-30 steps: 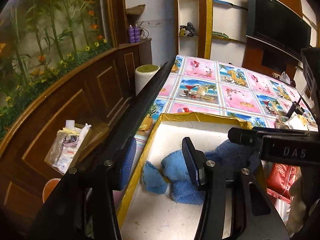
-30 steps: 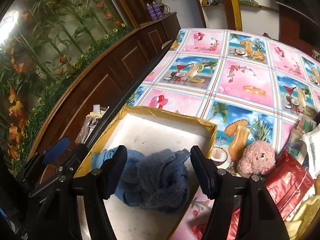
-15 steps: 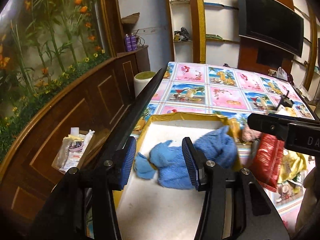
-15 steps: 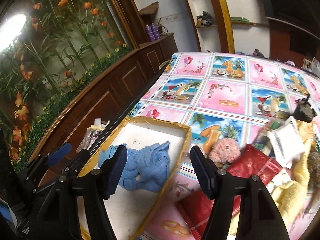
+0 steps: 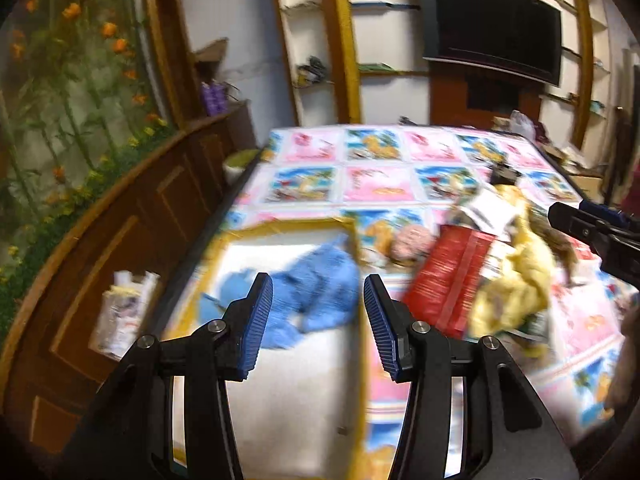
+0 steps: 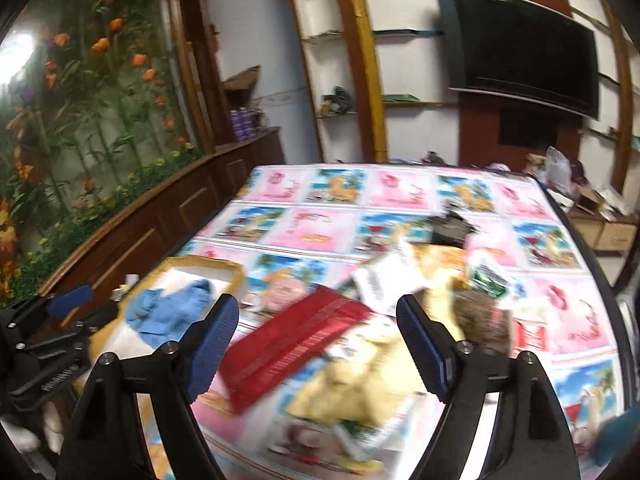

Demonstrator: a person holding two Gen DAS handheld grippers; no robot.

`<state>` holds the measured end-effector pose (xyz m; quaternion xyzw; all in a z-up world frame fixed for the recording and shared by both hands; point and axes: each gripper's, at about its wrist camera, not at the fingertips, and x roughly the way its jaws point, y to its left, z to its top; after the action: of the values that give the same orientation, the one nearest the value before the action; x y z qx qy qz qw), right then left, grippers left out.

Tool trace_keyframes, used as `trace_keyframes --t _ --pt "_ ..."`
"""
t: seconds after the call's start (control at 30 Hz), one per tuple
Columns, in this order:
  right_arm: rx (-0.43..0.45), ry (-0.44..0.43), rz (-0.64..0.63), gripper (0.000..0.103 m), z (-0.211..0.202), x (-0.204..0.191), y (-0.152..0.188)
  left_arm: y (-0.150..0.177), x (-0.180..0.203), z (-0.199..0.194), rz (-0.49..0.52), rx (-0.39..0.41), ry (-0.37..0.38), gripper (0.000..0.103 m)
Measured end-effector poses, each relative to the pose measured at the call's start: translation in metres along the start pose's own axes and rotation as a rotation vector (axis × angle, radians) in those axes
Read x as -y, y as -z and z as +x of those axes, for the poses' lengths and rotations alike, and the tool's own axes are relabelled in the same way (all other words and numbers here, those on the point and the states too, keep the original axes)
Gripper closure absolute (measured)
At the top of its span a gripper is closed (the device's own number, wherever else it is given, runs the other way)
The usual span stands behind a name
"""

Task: Organize soft objects
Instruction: 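Grasp the red foil pouch with the left gripper while the right grasps the wet-wipe pack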

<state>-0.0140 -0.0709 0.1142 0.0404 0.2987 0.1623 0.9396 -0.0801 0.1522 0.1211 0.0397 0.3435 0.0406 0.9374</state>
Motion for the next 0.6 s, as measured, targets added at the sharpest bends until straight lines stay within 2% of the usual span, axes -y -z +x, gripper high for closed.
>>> trace_keyframes --t 0.1,0.2,0.3,0.43,0.6 --pt "-0.022 0.038 0.113 0.022 -0.003 0.049 0.008 0.001 0.01 0.009 -0.019 -0.049 0.077 0.055" --pt "-0.047 0.055 0.223 0.022 -0.001 0.093 0.022 0.004 0.028 0.021 -0.012 -0.091 0.118 0.055" --pt "-0.08 0.081 0.263 0.022 0.008 0.119 0.036 0.007 0.048 0.036 0.016 -0.125 0.141 0.055" --pt "-0.132 0.014 0.318 0.022 0.017 0.137 0.051 0.002 0.072 0.055 0.064 -0.146 0.165 0.055" --pt "-0.173 -0.096 0.332 0.022 0.024 0.129 0.049 -0.013 0.088 0.089 0.114 -0.174 0.179 0.055"
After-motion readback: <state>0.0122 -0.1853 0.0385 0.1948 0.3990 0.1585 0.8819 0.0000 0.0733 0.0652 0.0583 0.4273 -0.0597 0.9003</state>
